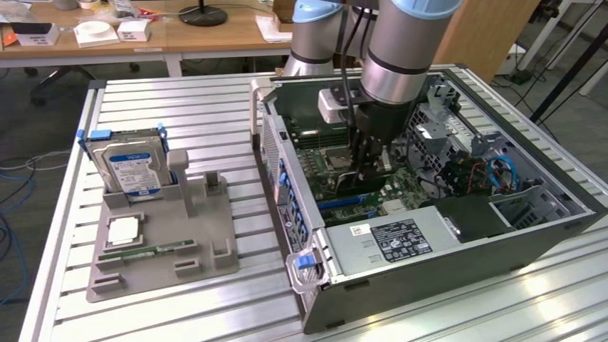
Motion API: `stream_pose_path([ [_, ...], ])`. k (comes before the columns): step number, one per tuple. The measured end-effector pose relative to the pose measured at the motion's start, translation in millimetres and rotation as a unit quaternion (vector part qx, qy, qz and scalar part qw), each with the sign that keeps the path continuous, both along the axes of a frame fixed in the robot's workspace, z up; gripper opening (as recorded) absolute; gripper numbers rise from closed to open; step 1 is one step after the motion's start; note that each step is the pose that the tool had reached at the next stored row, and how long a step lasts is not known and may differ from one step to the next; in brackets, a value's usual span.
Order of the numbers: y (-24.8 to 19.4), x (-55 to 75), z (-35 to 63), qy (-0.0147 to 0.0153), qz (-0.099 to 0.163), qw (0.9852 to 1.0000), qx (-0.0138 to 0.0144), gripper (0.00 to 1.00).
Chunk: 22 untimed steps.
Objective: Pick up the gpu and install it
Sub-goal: 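Insert the gpu into the slot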
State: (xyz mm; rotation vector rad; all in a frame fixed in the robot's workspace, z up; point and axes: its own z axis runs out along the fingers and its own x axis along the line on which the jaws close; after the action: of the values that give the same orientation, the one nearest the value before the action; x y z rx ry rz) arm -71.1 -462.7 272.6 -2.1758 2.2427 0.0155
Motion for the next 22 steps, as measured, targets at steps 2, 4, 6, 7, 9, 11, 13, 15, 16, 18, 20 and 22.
stream_pose_path([
  [2, 0.0, -0.4, -2.3, 0.0000, 0.000, 1.0000, 0.0000, 0.26],
  [4, 0.0, -0.9, -4.6, 0.0000, 0.000, 1.0000, 0.0000, 0.26],
  [6, 0.0, -1.3, -6.9, 0.0000, 0.000, 1.0000, 0.0000, 0.26],
  [7, 0.0, -1.4, -7.9, 0.0000, 0.000, 1.0000, 0.0000, 0.26],
  [9, 0.0, -1.6, -9.8, 0.0000, 0.000, 1.0000, 0.0000, 0.26],
  [11, 0.0, -1.7, -11.5, 0.0000, 0.000, 1.0000, 0.0000, 0.26],
  [13, 0.0, -1.7, -13.2, 0.0000, 0.000, 1.0000, 0.0000, 0.26],
  [15, 0.0, -2.1, -14.7, 0.0000, 0.000, 1.0000, 0.0000, 0.26],
  [16, 0.0, -2.1, -15.0, 0.0000, 0.000, 1.0000, -0.0001, 0.26],
  [18, 0.0, -2.2, -15.9, 0.0000, 0.000, 1.0000, 0.0000, 0.26],
  [20, 0.0, -2.7, -17.0, 0.0000, 0.000, 1.0000, 0.0001, 0.26],
  [22, 0.0, -3.3, -18.0, 0.0000, 0.000, 1.0000, -0.0002, 0.26],
])
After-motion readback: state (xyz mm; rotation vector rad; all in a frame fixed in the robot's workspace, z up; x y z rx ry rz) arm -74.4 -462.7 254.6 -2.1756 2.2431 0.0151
